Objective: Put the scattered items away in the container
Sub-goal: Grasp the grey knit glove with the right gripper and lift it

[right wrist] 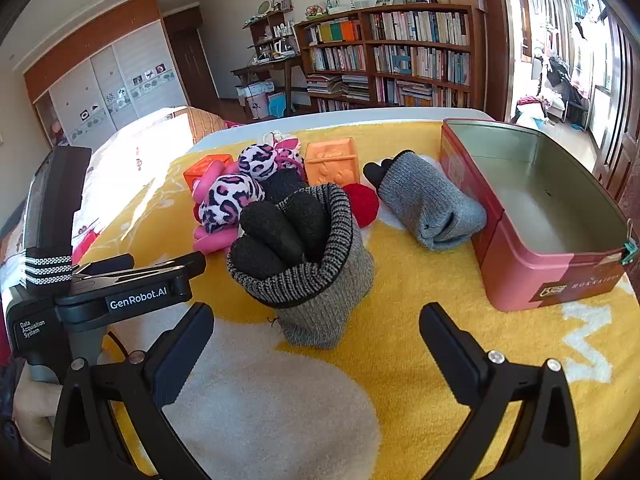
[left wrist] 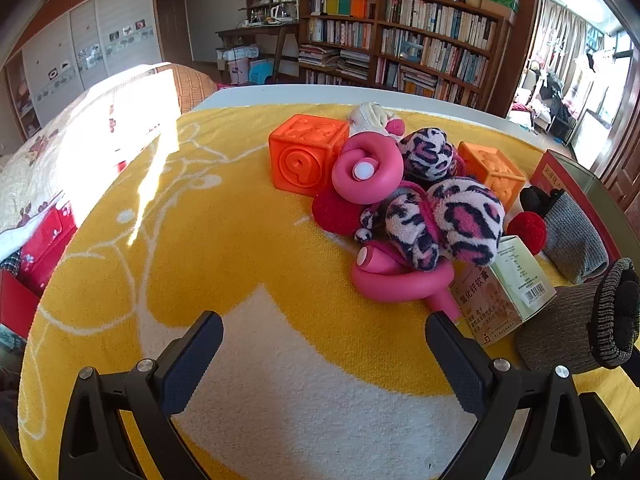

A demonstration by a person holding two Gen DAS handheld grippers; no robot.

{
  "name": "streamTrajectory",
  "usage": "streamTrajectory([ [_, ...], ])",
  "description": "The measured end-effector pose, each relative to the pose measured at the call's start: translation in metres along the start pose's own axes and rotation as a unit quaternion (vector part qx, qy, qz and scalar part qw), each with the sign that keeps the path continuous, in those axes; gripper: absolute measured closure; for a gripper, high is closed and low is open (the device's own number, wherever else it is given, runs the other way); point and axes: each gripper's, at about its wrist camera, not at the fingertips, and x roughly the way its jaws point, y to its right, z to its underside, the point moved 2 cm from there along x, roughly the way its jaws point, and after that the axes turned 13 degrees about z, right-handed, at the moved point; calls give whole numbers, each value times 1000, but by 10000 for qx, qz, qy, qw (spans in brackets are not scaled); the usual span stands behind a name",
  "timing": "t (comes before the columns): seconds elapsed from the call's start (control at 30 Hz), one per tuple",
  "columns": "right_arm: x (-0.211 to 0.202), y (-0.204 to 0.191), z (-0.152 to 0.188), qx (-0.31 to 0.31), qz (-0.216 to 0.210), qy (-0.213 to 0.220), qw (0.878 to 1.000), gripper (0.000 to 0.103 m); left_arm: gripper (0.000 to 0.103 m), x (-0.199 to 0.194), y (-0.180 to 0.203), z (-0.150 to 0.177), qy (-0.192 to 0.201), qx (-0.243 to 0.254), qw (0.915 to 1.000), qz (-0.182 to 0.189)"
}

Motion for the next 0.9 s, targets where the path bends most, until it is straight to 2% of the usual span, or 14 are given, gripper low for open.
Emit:
streamTrajectory([
  [0.13,2,-2,-2,-31,127,2,9999,0,1,4,2,2,-71,211,9997,-82],
  [0.27,1,-1,-4,9,145,17,9999,0,1,-1,-3,1,-18,93,9998,158],
  [0.43,2,-3,-7,-12,169,103,9998,0,1,-11,-14,2,316,-342,9950,886],
  [0.57,3,-4,-7,-71,194,176,9996,1,1,-18,-27,5,543,-873,9814,1620],
  [0.6,4,-4,-7,-70,184,169,9997,3,1,-20,-29,6,549,-975,9796,1666],
  [0.77,11,-8,-11,-123,159,110,9997,13,1,-20,-26,4,528,-762,9881,1228],
  [0.9,21,-13,-11,-231,191,-22,9995,20,1,-21,-22,3,568,-647,9902,1101],
])
